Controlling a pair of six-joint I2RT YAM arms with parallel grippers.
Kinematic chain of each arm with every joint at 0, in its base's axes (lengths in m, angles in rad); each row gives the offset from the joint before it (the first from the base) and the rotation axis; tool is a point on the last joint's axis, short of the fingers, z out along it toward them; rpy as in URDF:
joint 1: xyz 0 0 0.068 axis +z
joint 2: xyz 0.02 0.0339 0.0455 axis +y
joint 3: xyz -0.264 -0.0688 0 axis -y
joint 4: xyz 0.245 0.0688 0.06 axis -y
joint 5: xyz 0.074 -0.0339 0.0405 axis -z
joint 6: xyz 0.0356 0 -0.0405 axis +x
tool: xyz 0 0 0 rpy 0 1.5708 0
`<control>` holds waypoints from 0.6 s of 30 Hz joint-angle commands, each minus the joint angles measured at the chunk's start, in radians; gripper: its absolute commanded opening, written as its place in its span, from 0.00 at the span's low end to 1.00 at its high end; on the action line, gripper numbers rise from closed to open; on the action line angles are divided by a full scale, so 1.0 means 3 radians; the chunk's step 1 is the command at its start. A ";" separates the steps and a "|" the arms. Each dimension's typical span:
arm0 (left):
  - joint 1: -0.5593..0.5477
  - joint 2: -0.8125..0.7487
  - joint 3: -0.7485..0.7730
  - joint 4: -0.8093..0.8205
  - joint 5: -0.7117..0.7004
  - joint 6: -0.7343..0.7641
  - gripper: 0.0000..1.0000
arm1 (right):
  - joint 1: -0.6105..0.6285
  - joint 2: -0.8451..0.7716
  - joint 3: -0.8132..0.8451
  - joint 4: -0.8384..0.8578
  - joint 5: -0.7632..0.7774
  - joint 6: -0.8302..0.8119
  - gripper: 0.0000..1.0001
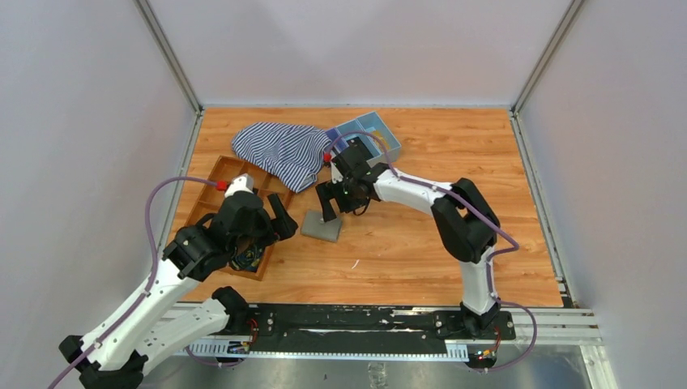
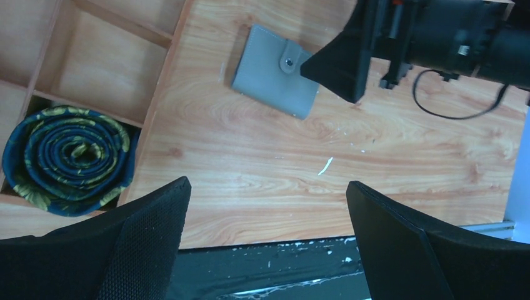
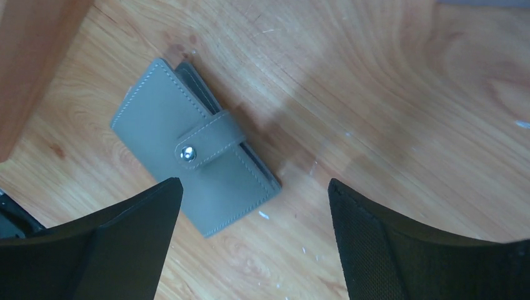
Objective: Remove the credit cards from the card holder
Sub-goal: Move the card holder to the center of the board.
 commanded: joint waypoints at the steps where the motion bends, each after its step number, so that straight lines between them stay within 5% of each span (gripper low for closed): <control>1: 0.0052 -0.0150 -0.0022 -0.0253 -0.0092 -0.0048 0.99 | 0.0029 0.0305 0.0206 -0.0032 -0.0359 -0.0120 0.90; 7: 0.0052 -0.0197 -0.0095 -0.0258 -0.0073 -0.0082 0.99 | 0.0029 0.0424 0.0111 0.0081 -0.0668 -0.0116 0.72; 14: 0.0052 -0.0051 -0.0040 -0.0253 -0.0099 -0.0021 1.00 | 0.0032 0.0246 -0.0262 0.0310 -0.0758 0.0034 0.24; 16: 0.0052 0.0003 -0.0017 -0.0253 -0.0099 0.0015 1.00 | 0.0031 0.0148 -0.0381 0.0368 -0.0720 0.0084 0.03; 18: 0.0052 0.0059 0.0005 -0.0249 -0.0096 0.0046 1.00 | 0.0033 0.0023 -0.0494 0.0379 -0.0654 0.0134 0.00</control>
